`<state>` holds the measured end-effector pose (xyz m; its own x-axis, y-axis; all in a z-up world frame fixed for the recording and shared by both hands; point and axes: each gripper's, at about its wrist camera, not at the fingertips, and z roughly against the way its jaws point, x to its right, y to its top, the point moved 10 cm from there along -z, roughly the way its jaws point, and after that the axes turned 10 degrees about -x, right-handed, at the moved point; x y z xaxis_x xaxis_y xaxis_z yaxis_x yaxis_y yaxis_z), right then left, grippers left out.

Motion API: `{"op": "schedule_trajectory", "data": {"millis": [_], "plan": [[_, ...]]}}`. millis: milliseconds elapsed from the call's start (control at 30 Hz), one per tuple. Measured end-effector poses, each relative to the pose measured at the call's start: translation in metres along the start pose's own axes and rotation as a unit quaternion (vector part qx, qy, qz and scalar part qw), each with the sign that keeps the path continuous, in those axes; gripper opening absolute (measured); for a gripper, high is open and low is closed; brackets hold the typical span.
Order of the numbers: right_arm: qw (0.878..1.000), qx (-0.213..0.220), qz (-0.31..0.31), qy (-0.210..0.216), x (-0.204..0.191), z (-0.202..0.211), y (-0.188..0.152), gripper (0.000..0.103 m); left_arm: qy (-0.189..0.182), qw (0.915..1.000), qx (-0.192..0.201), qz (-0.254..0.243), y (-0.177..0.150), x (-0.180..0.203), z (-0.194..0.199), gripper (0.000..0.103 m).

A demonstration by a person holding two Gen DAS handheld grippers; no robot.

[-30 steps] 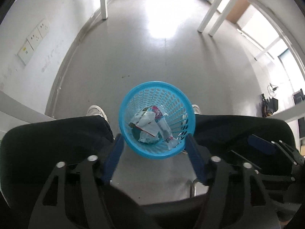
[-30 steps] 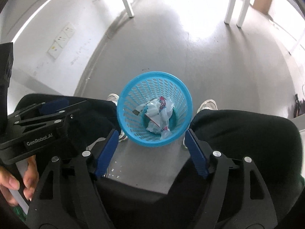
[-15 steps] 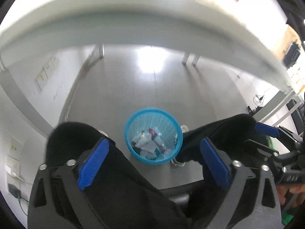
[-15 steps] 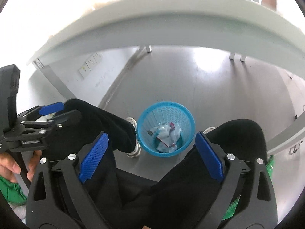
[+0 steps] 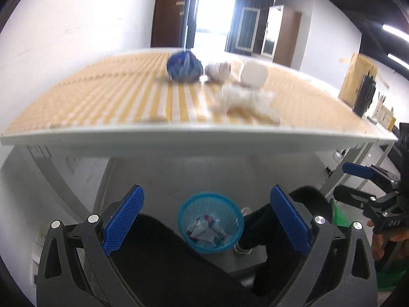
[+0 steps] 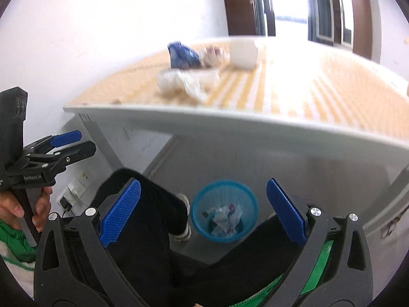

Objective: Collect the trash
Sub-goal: 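Raise both empty tools back up to the table, then grasp the blue tissue bag with the left tool while the right tool grasps white tissue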

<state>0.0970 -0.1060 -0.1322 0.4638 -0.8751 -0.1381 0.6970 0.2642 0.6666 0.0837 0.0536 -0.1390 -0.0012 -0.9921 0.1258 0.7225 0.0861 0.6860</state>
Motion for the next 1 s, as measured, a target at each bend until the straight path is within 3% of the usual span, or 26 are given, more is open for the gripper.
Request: {"op": "schedule_trajectory", "data": {"millis": [333, 633, 1000], "plan": [[0.999, 0.036, 0.02, 0.012, -0.011, 0.007, 0.058, 0.094, 0.006, 0.9986, 0.052, -0.001, 0.074, -0.011, 0.025, 0.097], [0.999, 0.022, 0.035, 0.023, -0.019, -0.028, 0.098, 0.094, -0.009, 0.9996, 0.027, 0.004, 0.13, -0.025, -0.008, 0.097], [0.997, -0.006, 0.074, 0.021, -0.03, -0.068, 0.134, 0.091, -0.016, 0.9986, -0.014, 0.048, 0.19, -0.044, -0.071, 0.097]]}}
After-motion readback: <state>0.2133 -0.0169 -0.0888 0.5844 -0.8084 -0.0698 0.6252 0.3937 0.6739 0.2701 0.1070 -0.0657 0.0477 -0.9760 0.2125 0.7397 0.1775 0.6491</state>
